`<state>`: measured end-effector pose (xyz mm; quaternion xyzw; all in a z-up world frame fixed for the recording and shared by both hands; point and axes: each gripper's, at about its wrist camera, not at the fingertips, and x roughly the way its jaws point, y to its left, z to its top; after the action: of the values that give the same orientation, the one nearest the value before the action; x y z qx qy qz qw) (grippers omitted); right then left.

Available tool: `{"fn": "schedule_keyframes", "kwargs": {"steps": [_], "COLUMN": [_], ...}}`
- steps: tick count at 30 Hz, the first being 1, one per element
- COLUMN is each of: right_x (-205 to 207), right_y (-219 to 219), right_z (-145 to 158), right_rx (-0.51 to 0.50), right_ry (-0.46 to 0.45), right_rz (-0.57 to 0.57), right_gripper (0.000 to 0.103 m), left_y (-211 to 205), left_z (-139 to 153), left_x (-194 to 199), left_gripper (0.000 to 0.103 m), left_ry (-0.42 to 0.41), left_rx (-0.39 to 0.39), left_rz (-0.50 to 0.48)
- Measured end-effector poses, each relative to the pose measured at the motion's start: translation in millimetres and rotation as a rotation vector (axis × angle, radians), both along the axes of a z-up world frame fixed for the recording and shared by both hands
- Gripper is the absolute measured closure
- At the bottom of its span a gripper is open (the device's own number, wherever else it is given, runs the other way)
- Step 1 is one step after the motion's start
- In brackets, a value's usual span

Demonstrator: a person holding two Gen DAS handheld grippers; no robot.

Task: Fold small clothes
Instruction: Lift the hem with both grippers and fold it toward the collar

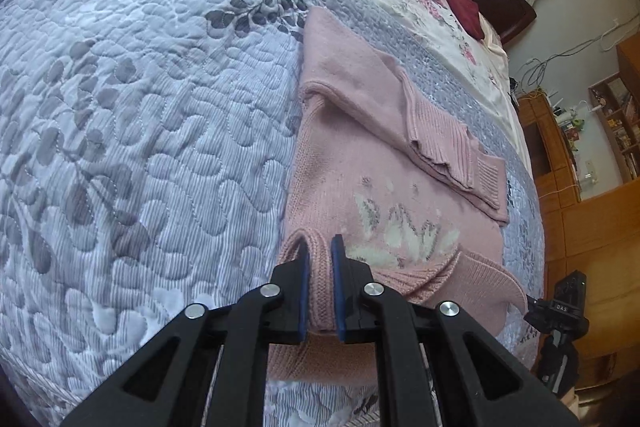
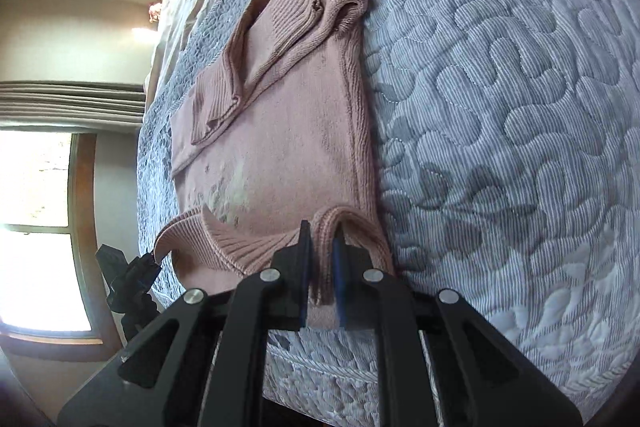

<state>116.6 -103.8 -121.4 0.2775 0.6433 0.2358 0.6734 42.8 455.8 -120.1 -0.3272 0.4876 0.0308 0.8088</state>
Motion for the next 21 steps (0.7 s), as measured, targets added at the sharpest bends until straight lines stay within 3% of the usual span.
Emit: {"fn": "schedule_keyframes", "kwargs": {"steps": [5, 9, 10, 11, 12, 14, 18, 21], "right_x": [16, 18, 17, 17, 16, 13, 9, 7], "right_y": [5, 4, 1, -1, -3, -6, -5, 4], "right_z": [-14, -12, -9, -6, -3, 4, 22, 33], "right_rx": [-0.010, -0.008, -0.014, -0.029, -0.048, -0.068, -0.119, -0.154], "right_ry": [0.033, 0.031, 0.020, 0.007, -0.007, -0.035, -0.105, -0.159], "right_rz": [0.002, 0.000, -0.002, -0.004, -0.008, 0.003, 0.044, 0.089], "right_gripper": [0.091, 0.086, 0.079, 0.065, 0.059, 0.057, 0.057, 0.057], "left_y": [5, 14, 18, 22, 26, 33, 30, 14], "left_z": [-14, -12, -11, -6, -2, 5, 24, 33], "left_x": [12, 10, 7, 3, -1, -8, -9, 1], "left_gripper": [0.090, 0.086, 0.081, 0.075, 0.065, 0.064, 0.062, 0.051], "left_ry": [0.035, 0.038, 0.033, 0.022, 0.007, -0.015, -0.052, -0.060], "left_rx": [-0.019, -0.090, -0.104, -0.096, -0.086, -0.087, -0.004, 0.093], "left_rz": [0.008, 0.025, 0.039, 0.060, 0.078, 0.087, 0.036, -0.042]}}
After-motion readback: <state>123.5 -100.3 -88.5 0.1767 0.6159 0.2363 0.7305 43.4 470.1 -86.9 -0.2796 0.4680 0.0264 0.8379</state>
